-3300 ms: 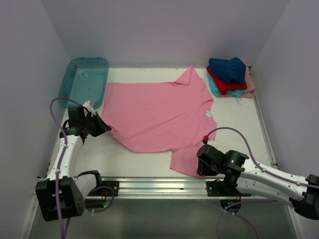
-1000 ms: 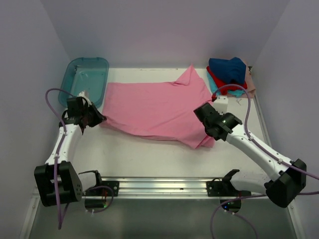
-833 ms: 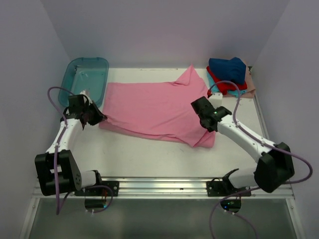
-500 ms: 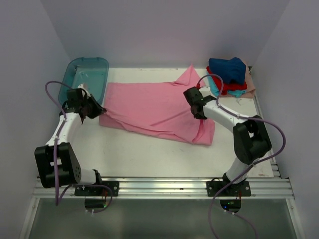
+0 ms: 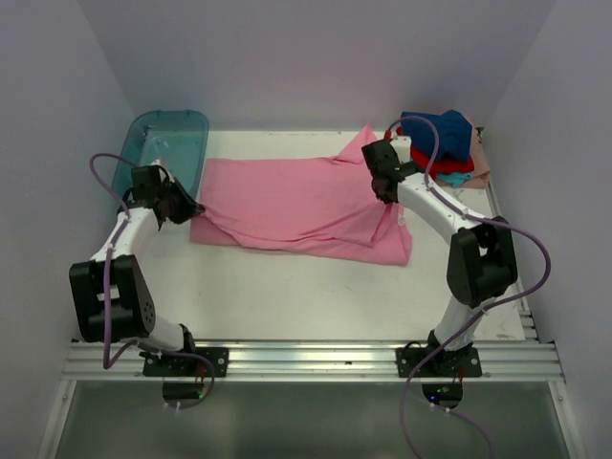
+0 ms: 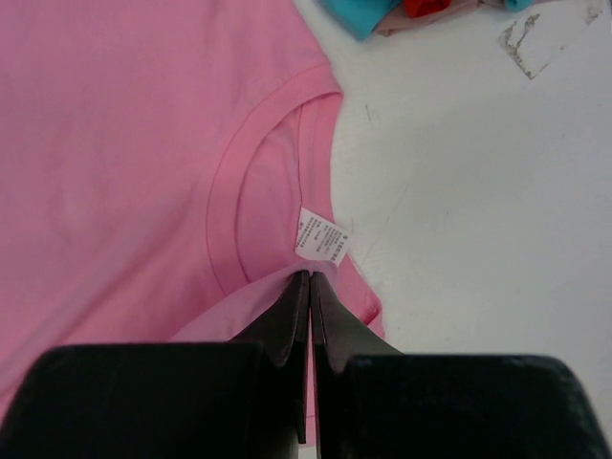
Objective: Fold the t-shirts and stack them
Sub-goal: Fold the tshirt
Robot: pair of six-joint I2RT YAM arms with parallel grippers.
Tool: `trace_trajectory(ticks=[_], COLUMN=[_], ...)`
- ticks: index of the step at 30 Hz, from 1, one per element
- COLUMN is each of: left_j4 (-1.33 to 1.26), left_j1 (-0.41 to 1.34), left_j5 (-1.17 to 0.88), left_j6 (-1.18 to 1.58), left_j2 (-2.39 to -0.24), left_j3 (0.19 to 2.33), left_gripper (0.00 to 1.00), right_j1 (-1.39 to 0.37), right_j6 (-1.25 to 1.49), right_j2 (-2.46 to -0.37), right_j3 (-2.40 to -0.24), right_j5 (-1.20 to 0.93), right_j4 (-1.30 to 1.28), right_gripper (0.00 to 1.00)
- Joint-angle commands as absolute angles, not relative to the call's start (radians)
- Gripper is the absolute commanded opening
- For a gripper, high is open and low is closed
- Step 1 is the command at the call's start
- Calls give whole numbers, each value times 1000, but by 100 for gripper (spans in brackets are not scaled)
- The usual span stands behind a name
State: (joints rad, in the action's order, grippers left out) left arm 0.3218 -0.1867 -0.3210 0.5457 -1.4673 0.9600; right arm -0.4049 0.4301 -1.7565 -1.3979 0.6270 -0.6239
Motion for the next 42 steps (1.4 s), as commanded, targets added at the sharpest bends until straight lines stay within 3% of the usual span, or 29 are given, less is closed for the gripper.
trace_trajectory(ticks=[1, 19, 24, 32, 42], left_j4=[261, 216, 290, 299, 376], left_j1=[-196, -201, -202, -201, -202], left_j5=[-310, -241, -265, -308, -268], left_j6=[581, 604, 589, 566, 543], left_j2=[-1497, -1632, -1689, -1566, -1663], left_j3=[1022, 1134, 1170, 1092, 1219], left_gripper=[0, 0, 0, 0, 0], right_j1=[-373, -330, -325, -325, -319], right_j6=[399, 390, 403, 393, 368], right_j2=[-1796, -1830, -1743, -1560, -1723], right_j3=[-1462, -1523, -1493, -1356, -1488], right_j5=[652, 660, 677, 620, 637], right_j4=[-624, -637, -661, -634, -684], right_gripper=[0, 0, 0, 0, 0])
